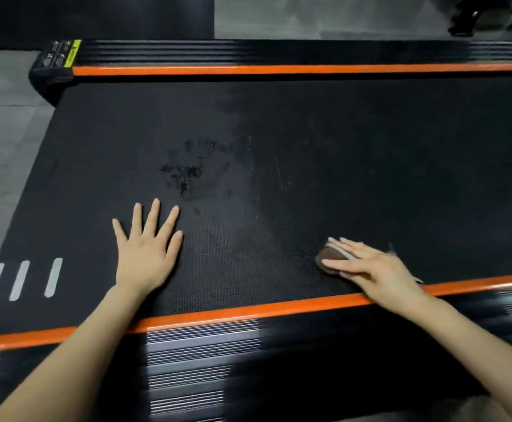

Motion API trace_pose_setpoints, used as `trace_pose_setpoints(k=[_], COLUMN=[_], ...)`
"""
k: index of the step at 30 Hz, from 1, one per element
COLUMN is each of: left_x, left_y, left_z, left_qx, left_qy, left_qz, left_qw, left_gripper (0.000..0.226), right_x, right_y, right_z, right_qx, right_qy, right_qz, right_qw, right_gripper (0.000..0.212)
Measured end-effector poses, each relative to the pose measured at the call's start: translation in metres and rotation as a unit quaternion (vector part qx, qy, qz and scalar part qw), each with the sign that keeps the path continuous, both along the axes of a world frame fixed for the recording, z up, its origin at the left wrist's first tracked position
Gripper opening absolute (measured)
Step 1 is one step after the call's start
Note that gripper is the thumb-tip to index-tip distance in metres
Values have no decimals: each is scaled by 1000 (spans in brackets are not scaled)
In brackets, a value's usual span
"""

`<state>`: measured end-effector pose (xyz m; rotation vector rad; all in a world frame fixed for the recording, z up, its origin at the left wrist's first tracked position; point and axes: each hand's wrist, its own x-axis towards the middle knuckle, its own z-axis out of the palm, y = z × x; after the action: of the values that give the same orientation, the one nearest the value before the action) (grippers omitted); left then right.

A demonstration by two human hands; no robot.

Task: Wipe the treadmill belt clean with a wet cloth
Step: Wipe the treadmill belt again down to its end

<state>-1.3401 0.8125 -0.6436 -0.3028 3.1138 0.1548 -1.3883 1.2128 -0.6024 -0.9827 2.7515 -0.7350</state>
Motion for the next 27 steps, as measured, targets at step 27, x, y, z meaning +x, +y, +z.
trace_pose_setpoints(k=[27], left_x=[-41], left_y=[-16], left_z=[6], left_qx=[3], left_qy=[18], left_qz=[39], left_qw=[999], left_gripper=[62], right_x=[-27], right_y=[-154], right_z=[-33], right_qx=[47], right_qy=[81], right_qz=[-35], right_qw=[995], right_gripper=[47])
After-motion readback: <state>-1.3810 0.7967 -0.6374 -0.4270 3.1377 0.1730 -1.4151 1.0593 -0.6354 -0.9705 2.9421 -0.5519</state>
